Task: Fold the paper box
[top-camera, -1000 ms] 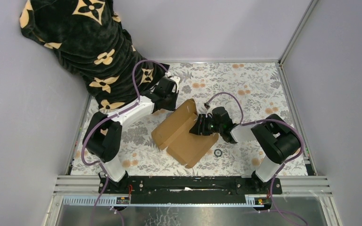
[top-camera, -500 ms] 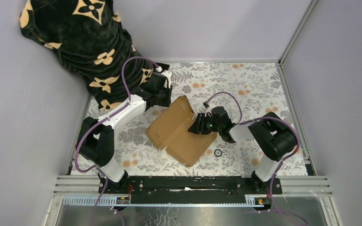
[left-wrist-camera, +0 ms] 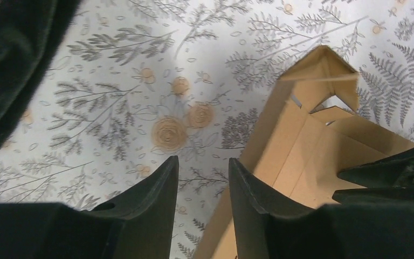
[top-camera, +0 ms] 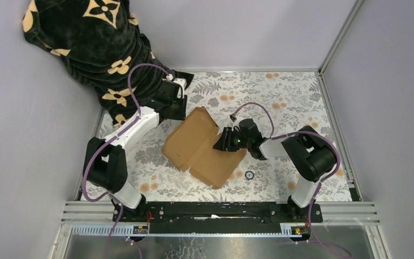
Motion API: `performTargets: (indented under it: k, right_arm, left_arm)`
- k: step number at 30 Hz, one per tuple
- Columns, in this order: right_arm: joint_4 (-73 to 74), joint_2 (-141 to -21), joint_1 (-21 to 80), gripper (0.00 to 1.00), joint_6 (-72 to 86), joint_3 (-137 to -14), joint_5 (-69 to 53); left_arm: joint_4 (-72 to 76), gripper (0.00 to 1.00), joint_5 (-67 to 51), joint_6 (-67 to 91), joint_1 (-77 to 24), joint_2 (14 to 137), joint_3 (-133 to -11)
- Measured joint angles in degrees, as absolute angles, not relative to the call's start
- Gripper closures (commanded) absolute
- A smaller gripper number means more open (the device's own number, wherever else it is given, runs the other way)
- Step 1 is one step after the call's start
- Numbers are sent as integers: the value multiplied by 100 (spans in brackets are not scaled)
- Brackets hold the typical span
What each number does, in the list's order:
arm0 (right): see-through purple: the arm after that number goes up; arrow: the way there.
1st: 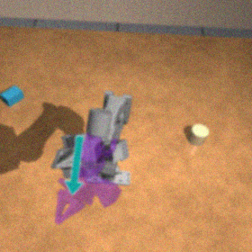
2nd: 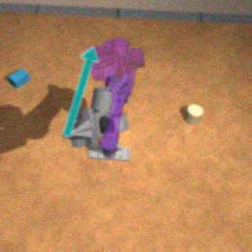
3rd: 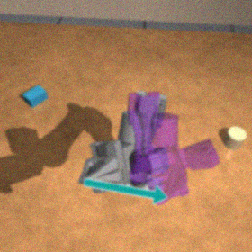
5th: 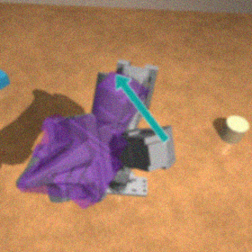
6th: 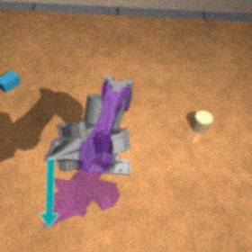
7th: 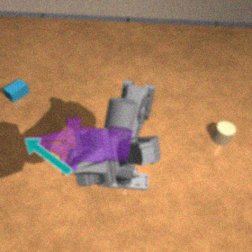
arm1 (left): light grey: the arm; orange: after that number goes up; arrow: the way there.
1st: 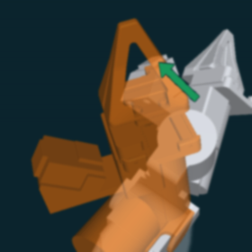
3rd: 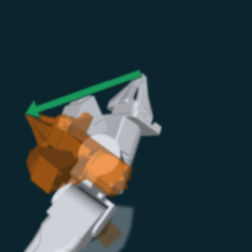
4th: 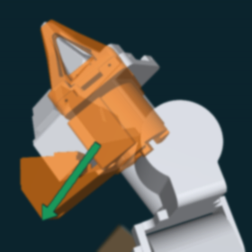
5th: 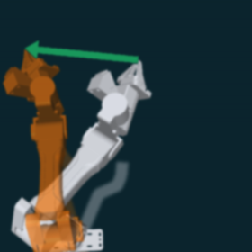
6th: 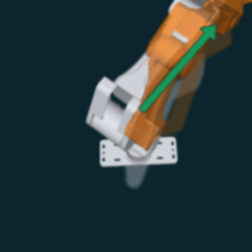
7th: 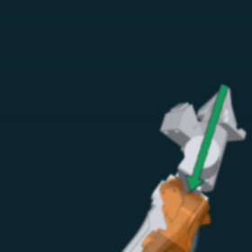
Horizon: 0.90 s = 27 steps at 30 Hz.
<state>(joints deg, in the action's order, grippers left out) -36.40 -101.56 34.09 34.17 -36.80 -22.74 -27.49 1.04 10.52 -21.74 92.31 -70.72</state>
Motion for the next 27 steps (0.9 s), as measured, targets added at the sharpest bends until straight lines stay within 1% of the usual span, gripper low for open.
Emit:
performTargets:
  k: [3,11,15,17,22,27]
  right_arm:
    - [-3500,-10232,3409,53,3374,-3835,-2276]
    - [-3192,-10501,3409,53,3229,-4320,-2274]
    - [-3041,-10571,3409,52,3116,-4480,-2268]
    - [-2934,-10604,3409,52,3028,-4576,-2274]
    - [-2449,-10628,3417,51,2650,-4847,-2215]
    - [-2137,-10597,3448,51,2316,-4945,-2167]
  left_arm:
    - [-2781,51,156,1050,-2036,9080,-7072]
    - [-2823,50,154,1026,-1822,8908,-7072]
    - [-2867,53,143,926,-1758,8949,-7074]
    - [-2923,53,106,880,-1678,9043,-7131]
    - [-2943,48,-93,799,-1372,9441,-7240]
    - [-3135,46,-215,757,-1173,9913,-7430]
